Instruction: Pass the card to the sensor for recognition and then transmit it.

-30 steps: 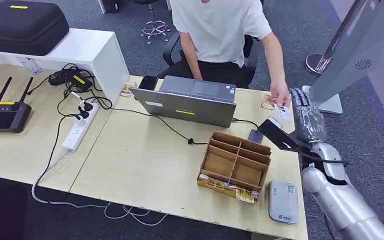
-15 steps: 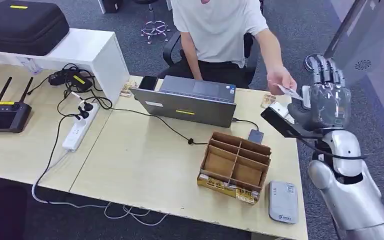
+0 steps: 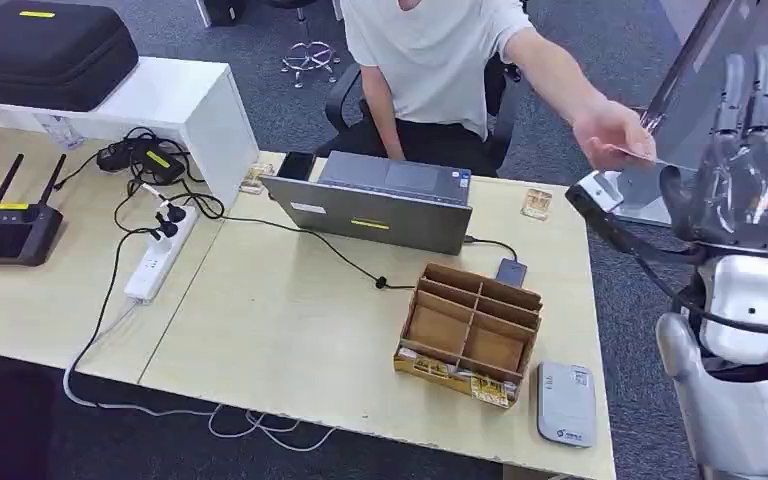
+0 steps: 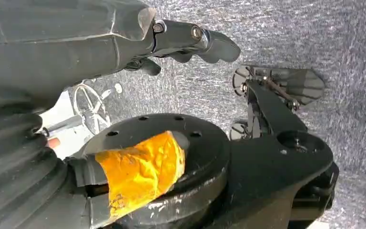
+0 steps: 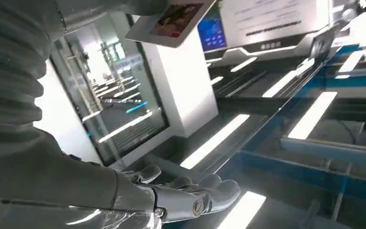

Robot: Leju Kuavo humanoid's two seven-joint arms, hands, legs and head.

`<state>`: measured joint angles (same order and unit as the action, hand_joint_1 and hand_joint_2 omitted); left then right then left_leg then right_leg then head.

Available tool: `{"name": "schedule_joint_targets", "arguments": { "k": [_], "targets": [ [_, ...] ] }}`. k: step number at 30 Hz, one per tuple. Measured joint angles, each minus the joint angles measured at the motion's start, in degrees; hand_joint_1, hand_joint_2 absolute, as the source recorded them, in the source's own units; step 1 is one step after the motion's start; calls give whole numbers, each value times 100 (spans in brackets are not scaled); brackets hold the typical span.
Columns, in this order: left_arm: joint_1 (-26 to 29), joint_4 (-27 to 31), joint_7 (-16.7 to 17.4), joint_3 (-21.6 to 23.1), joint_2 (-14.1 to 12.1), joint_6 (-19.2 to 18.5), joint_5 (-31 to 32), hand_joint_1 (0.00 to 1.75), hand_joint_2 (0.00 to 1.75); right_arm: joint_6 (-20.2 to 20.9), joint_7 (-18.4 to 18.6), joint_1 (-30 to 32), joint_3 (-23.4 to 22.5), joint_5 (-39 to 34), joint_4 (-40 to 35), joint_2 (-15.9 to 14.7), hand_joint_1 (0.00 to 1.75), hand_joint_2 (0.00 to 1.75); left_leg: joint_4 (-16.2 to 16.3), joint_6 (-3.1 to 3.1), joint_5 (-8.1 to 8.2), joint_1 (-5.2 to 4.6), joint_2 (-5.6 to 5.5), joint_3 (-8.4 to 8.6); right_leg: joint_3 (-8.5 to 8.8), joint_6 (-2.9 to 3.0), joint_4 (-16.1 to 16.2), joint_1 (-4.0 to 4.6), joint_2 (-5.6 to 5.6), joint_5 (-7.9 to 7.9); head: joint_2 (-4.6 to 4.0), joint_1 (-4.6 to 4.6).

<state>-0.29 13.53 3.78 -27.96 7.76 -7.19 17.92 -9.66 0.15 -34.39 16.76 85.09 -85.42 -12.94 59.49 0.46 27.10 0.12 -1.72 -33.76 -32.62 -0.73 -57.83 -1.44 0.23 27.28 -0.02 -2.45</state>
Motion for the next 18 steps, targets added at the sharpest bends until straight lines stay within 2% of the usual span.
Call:
{"name": "schedule_joint_targets", "arguments": {
  "k": [17,18],
  "targets": [
    [-18,-11,35,-81,-22,-4,83,0,175,57,118,201,-107,13,-256,234,0,175,-1,0,0,0,1,0,0,0,0,0,0,0,0,0],
    [-19,-11,35,-81,-22,-4,94,0,175,59,118,203,-107,13,-256,236,19,175,-1,0,0,0,1,0,0,0,0,0,1,0,0,0]
  ]
}}
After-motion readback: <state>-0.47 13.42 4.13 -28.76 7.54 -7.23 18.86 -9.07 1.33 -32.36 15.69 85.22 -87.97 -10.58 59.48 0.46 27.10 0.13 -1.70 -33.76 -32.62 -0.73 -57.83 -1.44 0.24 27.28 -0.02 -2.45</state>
